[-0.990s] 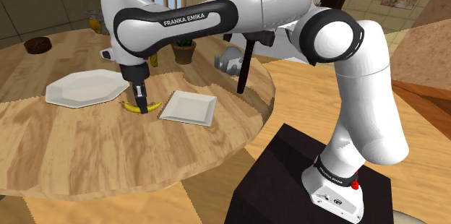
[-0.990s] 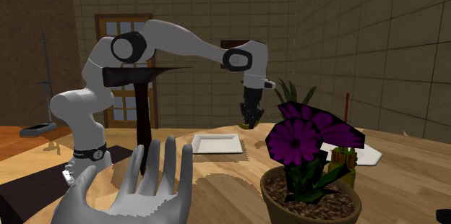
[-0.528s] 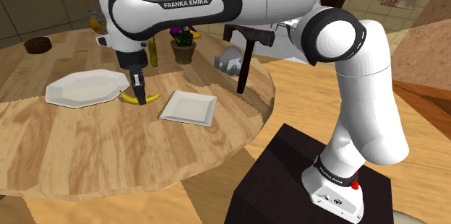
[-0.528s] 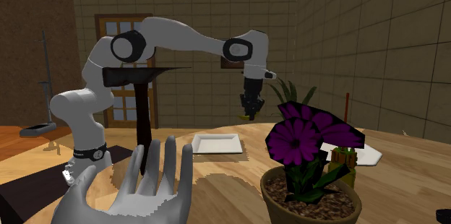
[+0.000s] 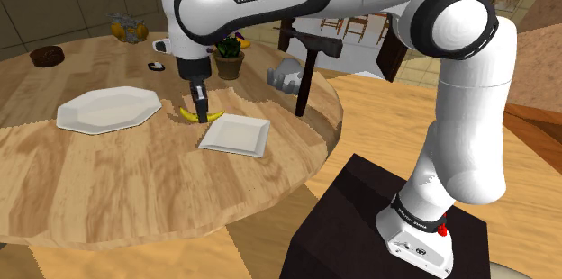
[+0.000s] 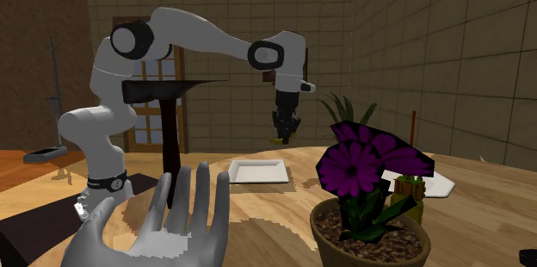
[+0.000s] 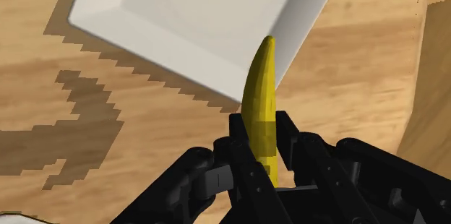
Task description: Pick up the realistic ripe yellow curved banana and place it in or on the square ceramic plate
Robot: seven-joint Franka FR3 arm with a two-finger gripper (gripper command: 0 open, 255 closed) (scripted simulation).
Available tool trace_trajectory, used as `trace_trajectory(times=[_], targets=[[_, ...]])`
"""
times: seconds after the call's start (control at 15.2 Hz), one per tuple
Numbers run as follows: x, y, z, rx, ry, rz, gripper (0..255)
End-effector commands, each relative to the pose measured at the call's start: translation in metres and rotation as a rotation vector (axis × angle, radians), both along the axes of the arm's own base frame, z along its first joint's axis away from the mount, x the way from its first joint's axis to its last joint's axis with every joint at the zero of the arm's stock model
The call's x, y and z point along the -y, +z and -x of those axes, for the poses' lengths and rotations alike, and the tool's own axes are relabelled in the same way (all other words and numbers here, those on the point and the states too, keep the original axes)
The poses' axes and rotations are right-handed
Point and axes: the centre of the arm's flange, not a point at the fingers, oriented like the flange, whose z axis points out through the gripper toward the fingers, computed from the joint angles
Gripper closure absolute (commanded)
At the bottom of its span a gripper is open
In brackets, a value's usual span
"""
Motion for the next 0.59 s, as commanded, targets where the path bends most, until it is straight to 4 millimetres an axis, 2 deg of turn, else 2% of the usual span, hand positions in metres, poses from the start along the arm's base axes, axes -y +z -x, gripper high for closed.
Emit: trace_trajectory(times=[0.0,0.4,0.53], targets=[[0.026,0.001,0.012,0.0,0.0,0.0,255],[0.099,-0.001,0.045,0.0,0.0,0.0,255],[0.099,-0.012,0.045,0.0,0.0,0.0,255]])
